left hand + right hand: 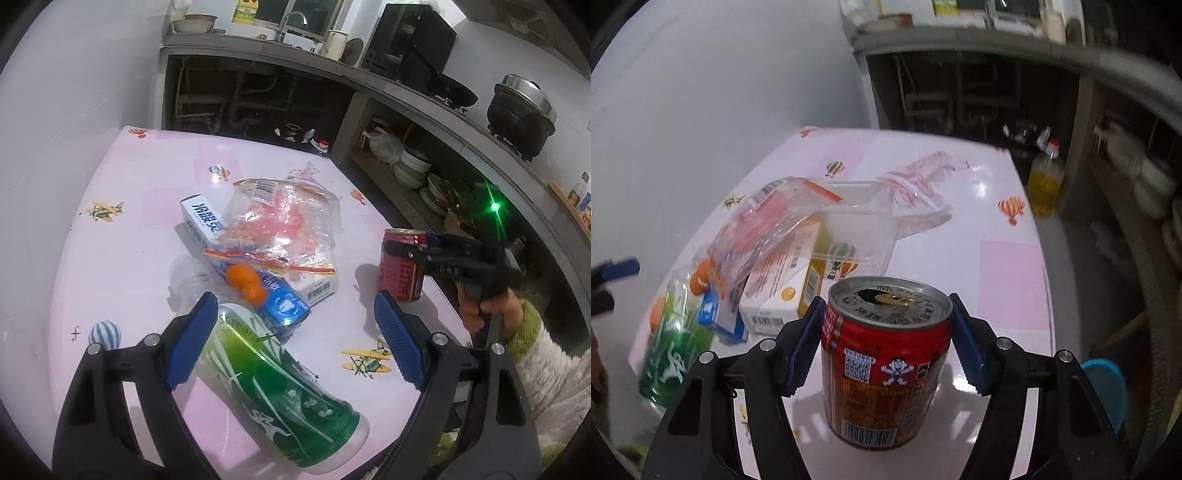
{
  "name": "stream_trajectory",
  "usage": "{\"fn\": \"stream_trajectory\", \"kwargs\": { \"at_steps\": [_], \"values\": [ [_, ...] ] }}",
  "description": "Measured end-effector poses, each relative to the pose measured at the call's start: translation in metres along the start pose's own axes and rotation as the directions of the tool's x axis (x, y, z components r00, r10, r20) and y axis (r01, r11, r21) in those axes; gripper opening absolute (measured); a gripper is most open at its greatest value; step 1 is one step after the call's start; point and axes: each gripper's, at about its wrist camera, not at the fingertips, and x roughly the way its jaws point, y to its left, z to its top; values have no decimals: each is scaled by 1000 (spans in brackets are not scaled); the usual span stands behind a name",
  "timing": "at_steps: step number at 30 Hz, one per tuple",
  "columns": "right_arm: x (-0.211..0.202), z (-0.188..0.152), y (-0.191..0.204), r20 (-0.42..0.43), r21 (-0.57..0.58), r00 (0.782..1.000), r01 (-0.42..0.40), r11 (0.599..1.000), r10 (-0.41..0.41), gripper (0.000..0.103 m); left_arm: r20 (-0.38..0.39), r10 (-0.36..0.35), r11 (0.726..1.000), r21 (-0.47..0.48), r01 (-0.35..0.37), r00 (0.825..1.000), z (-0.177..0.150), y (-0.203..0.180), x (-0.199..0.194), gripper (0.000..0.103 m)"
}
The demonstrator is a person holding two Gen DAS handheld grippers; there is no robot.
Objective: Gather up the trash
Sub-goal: 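Close the right tool around the red can on the table, then grasp the clear plastic bag on the table with the left tool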
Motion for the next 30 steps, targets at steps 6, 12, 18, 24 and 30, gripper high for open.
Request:
{"fn": "stream_trajectory", "kwargs": {
  "at_steps": [6,12,18,24,30],
  "values": [
    [-19,-16,6,34,-26,999,29,999,-28,64,-6,-17,1000,5,17,1000,2,-6,9,82],
    [-23,-25,9,40,-27,998,43,999,-42,65,-5,-2,1000,6,2,1000,11,-6,22,82],
    [-26,-30,4,44,-11,999,25,1000,-24,66,-18,-1,1000,23,2,1000,26,-10,36,82],
    [-26,-31,-5,65,18,998,-2,1000,1,75,-52,-5,998,68,9,999,72,-29,54,82],
    [-16,-36,-10,49,28,998,-45,999,44,77,-142,-30,981,184,56,989,146,-65,109,85]
  ]
}}
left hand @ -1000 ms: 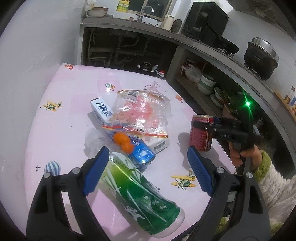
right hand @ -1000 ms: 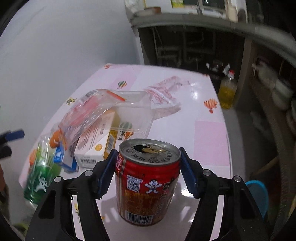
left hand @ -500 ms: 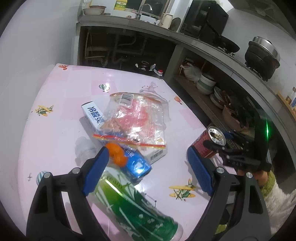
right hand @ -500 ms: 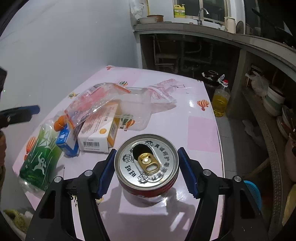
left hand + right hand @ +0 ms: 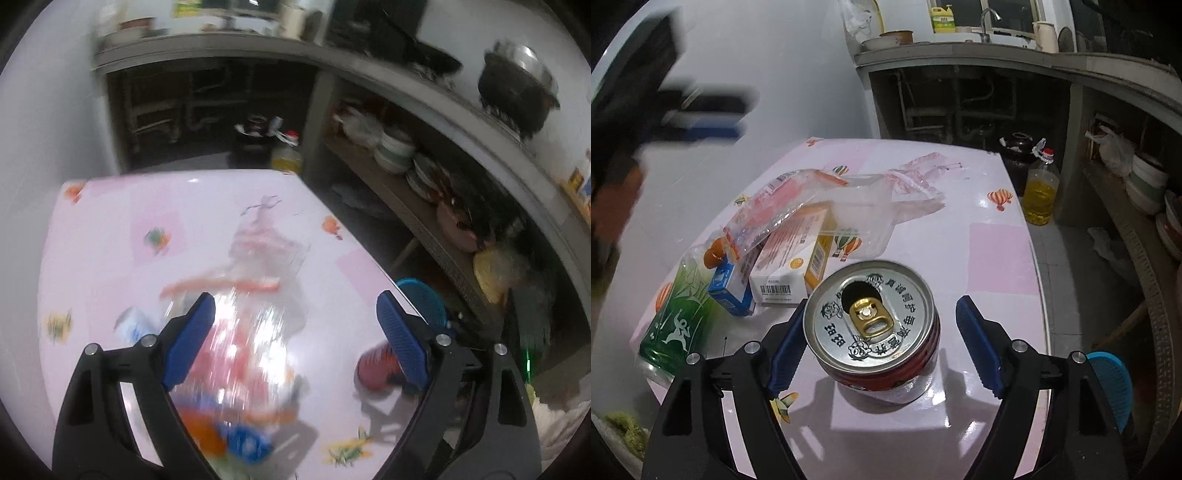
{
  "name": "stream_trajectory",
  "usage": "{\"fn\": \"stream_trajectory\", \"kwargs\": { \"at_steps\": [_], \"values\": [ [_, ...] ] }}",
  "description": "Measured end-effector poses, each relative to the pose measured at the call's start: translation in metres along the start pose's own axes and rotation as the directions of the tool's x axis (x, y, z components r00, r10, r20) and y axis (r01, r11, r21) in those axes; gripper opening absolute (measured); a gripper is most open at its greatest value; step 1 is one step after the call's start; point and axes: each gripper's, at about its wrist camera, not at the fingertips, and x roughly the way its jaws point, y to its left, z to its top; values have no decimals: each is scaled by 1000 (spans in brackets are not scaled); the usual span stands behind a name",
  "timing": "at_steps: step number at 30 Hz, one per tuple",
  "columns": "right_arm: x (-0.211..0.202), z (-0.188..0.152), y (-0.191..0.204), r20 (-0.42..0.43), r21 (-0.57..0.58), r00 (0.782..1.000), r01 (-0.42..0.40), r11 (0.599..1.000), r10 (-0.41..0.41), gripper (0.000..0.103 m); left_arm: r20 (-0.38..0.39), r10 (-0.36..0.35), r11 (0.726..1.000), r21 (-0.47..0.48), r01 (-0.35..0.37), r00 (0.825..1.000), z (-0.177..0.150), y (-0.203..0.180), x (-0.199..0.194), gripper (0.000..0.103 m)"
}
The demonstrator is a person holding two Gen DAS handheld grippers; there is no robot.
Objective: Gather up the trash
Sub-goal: 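Grasp the clear plastic bag on the table with the left tool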
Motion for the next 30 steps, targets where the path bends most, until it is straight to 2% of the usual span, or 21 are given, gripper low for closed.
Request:
{"fn": "stream_trajectory", "kwargs": {
  "at_steps": [3,6,10,12,15,17,21,24,29,30],
  "values": [
    [2,-2,-3,-3,9,1000,-17,1000,17,77,-81,-1,995,99,9,997,37,-7,49,86],
    [1,-2,-6,3,22,1000,-30,999,30,77,-199,19,988,153,12,980,64,-7,108,86],
    [-1,-1,-7,17,25,999,-39,999,38,78,-335,103,977,210,-33,936,72,4,175,86],
    [-2,-1,-7,23,20,999,-38,999,38,78,-404,134,976,212,-50,905,72,11,203,86],
    [0,-1,-7,21,26,998,-52,998,52,78,-465,181,967,244,-72,867,67,18,230,86],
    [-1,0,-7,23,22,998,-53,998,52,78,-478,213,958,274,-86,852,66,19,240,86],
    [-2,0,-8,28,28,998,-60,998,60,78,-505,201,961,266,-71,839,70,23,248,83],
    [-2,1,-9,31,28,998,-64,998,63,78,-511,185,963,264,-52,839,73,25,251,78],
    [1,2,-9,26,36,998,-63,997,62,78,-518,151,974,223,-38,842,80,31,255,50],
    [1,2,-9,26,35,998,-61,998,60,78,-516,150,975,221,-38,843,79,32,256,47]
  ]
}}
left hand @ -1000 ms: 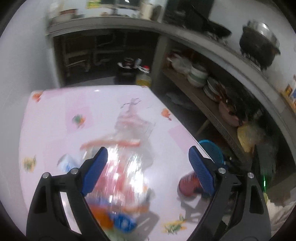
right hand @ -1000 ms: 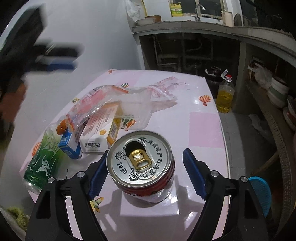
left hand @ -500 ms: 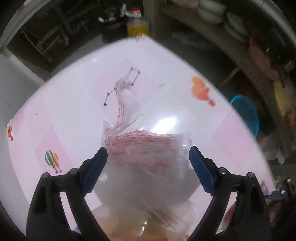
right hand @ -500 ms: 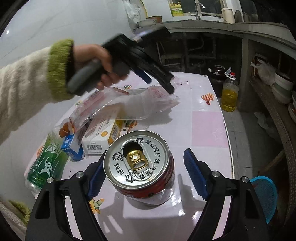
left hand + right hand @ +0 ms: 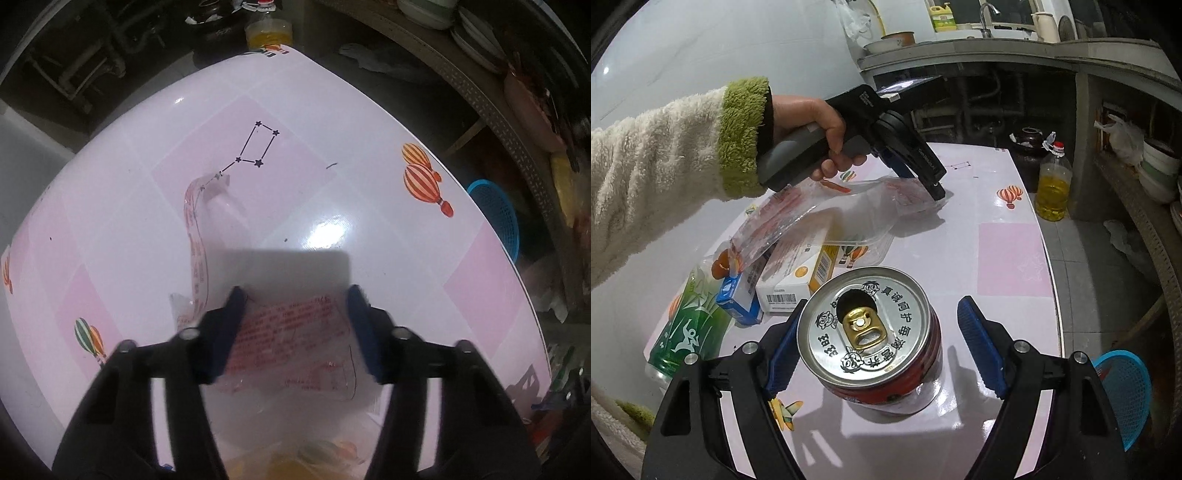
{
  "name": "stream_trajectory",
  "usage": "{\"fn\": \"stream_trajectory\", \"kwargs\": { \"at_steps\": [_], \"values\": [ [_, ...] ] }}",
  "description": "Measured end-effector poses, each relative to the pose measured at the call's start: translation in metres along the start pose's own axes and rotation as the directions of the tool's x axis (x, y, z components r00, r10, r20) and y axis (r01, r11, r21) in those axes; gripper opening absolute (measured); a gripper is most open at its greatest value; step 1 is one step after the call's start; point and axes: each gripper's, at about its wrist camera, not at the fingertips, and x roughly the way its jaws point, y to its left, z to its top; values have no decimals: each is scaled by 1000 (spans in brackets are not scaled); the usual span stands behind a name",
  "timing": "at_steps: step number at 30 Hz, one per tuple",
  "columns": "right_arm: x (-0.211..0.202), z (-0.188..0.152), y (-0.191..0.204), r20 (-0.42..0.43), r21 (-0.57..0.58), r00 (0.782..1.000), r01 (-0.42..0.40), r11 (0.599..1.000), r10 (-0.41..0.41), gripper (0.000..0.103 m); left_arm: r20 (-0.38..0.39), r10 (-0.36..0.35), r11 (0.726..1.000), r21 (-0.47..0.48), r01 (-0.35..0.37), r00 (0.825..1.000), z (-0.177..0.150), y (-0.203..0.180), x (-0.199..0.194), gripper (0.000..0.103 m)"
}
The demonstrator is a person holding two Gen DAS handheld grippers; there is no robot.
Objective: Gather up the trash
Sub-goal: 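Grasp the clear plastic bag on the table with the left tool, then lift the clear plastic bag with the left tool while the right tool holds the red can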
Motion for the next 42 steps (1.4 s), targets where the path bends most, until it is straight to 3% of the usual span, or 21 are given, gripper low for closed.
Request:
{"fn": "stream_trajectory", "kwargs": {
  "at_steps": [5,10,18,26,31,34,36,37,38,39,40,42],
  "values": [
    [0,0,0,3,3,1000,4,1000,-4,78,28,22,1000,0,-22,999,-3,2,-2,13],
    [1,-1,-1,8,15,1000,1,1000,-1,78,78,47,999,-1,-47,996,-6,0,-12,0],
    [2,0,-3,16,21,1000,13,1000,-14,78,190,77,996,39,-86,979,1,-16,-44,0],
    [1,-1,0,34,5,998,51,999,-51,78,352,59,997,19,-71,934,-9,-27,-101,0],
    [3,-2,4,26,-20,997,79,997,-79,78,402,43,999,12,-52,915,-18,-30,-123,0],
    [2,-4,8,24,-36,996,91,995,-90,78,399,26,998,34,-43,916,-22,-32,-126,0],
    [0,-3,8,25,-33,996,87,996,-86,78,352,-10,998,64,-13,936,-23,-36,-118,0],
    [-1,-3,8,27,-31,996,86,996,-85,78,325,-14,997,79,-12,946,-24,-38,-112,6],
    [-1,-3,7,27,-29,996,86,996,-85,78,304,-15,995,96,-15,953,-26,-41,-107,31],
    [-1,-3,7,27,-28,996,86,996,-85,78,280,-12,993,120,-22,960,-28,-46,-101,44],
    [-1,-3,6,25,-26,996,86,996,-85,78,254,0,987,158,-42,967,-30,-52,-93,66],
    [-1,-3,4,23,-21,996,82,996,-81,78,241,39,965,243,-99,970,-36,-64,-81,68]
  ]
}}
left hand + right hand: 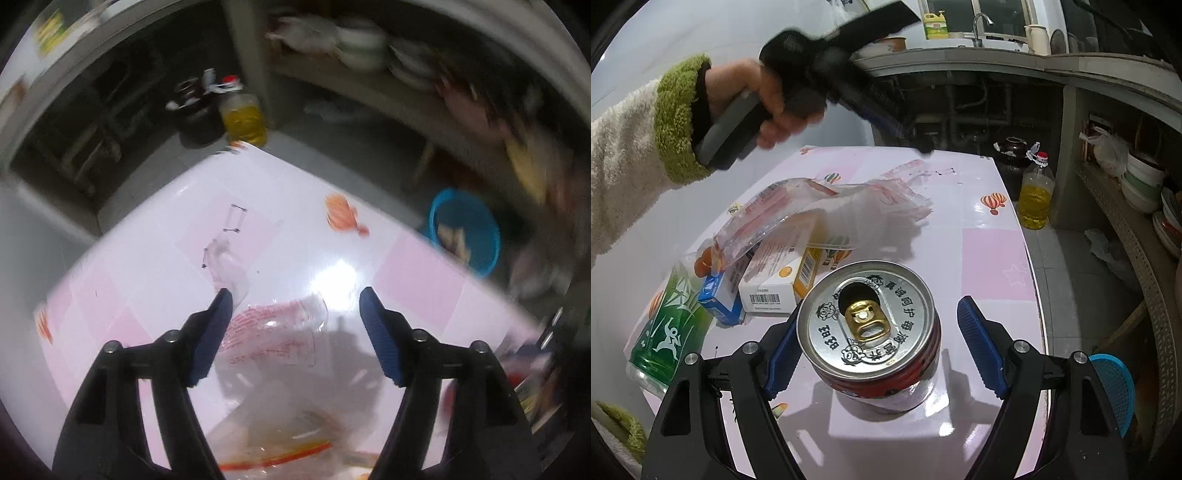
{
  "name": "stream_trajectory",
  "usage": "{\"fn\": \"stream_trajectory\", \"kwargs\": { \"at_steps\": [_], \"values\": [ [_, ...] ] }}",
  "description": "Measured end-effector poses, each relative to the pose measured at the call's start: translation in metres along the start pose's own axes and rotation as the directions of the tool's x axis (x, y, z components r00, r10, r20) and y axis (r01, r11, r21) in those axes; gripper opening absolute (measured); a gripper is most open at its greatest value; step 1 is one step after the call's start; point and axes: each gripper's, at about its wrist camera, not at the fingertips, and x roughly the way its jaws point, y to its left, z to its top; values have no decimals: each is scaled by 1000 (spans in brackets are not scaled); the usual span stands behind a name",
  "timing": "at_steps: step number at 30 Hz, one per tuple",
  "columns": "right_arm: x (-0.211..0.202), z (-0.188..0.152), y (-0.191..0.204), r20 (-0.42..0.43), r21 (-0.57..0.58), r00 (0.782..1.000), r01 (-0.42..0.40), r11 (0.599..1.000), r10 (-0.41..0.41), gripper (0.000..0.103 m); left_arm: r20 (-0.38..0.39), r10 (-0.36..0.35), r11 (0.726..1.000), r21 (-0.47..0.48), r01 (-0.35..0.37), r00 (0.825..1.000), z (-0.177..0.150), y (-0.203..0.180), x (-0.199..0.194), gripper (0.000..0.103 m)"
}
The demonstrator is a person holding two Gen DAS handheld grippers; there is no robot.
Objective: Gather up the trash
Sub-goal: 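Lift the clear plastic bag with the left tool while the right tool holds the red can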
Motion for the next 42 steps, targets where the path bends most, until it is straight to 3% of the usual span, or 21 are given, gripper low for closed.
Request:
{"fn": "stream_trajectory", "kwargs": {
  "at_steps": [2,5,10,15,21,29,37,42],
  "values": [
    [0,0,-1,-1,3,1000,-3,1000,3,78,-30,60,993,106,-56,998,-4,-13,12,73],
    [0,0,-1,-1,8,1000,-8,1000,8,78,-103,94,981,181,-74,990,-6,-17,33,73],
    [2,0,-2,2,11,1000,-10,1000,10,78,-215,140,977,191,-99,966,-3,-5,65,73],
    [2,0,-4,4,13,1000,-12,1000,12,78,-257,112,982,174,-68,960,1,2,78,59],
    [3,1,-4,9,16,1000,-13,1000,13,78,-242,71,988,150,-35,968,3,8,76,43],
    [2,0,-3,14,13,1000,-10,1000,9,78,-178,94,987,148,-67,980,2,10,64,24],
    [-1,-1,-2,23,10,1000,-5,1000,5,78,-36,140,985,102,-136,989,15,17,23,20],
    [-1,-1,-1,29,7,1000,-2,1000,2,73,76,170,985,28,-173,982,22,22,-19,20]
  ]
}}
